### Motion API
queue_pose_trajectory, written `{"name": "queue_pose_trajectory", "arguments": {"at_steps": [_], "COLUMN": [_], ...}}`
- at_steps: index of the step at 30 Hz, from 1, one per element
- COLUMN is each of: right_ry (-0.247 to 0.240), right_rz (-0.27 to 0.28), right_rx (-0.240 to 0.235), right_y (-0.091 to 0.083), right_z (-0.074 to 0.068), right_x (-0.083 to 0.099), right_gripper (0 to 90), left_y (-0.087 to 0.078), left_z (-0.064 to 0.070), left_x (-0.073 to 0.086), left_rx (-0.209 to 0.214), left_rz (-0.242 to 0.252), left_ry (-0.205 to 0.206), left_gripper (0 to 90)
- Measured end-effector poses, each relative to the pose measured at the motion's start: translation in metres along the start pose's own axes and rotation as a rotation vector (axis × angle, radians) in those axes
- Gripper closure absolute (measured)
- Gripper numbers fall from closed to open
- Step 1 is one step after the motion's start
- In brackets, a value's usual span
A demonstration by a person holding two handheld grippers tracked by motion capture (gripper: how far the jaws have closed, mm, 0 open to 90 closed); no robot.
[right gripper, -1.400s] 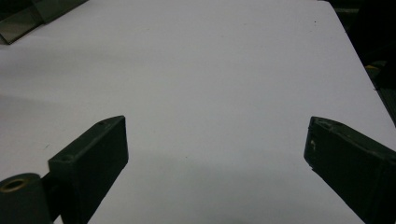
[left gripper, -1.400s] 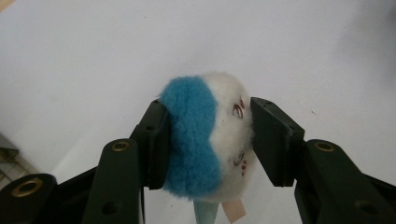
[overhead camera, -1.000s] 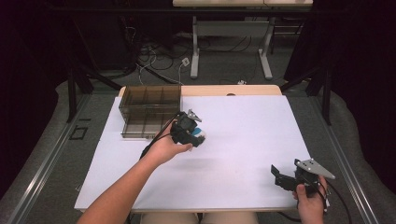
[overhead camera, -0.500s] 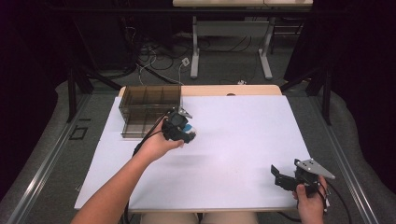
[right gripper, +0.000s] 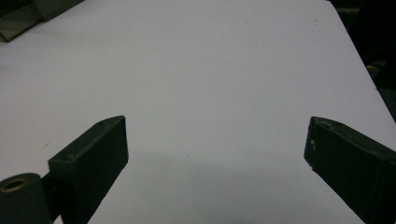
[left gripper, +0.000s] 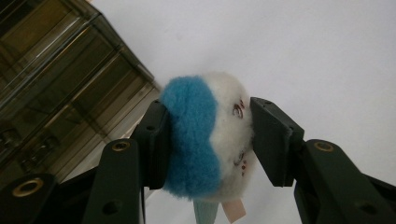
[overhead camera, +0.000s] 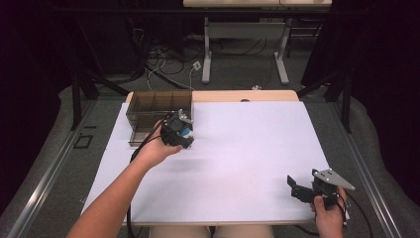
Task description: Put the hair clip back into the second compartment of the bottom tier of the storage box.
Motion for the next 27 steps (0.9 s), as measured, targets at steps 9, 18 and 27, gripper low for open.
{"name": "queue_pose_trajectory", "arguments": {"at_steps": [9,18,27], "right_ry": [0.000,0.006,0.003], "right_rz": [0.001,0.001,-0.006], "right_rx": [0.002,0.010,0.010], "right_y": [-0.002,-0.004,-0.004], "right_z": [0.002,0.002,0.002], "right_x": [0.001,0.002,0.003], "right_gripper": [6.0,6.0,6.1], "left_y": [-0.003,0.000,0.001], "left_z": [-0.023,-0.041,-0.051], "left_x": [0.010,0.019,0.025], "left_rx": [-0.039,-0.065,-0.085], "left_rz": [-0.016,-0.033,-0.046], "left_ry": [0.026,0.024,0.037], "left_gripper": [52.1,52.1,52.0]}}
Point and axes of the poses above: each handheld gripper's, and its own axes: y roughly forward along the jaws, x roughly out of its underside, z roughly to its right, the point moved 7 cm from there along y, roughly forward along the jaws, and after that the axes turned 1 degree about -x, right-handed, at the moved point
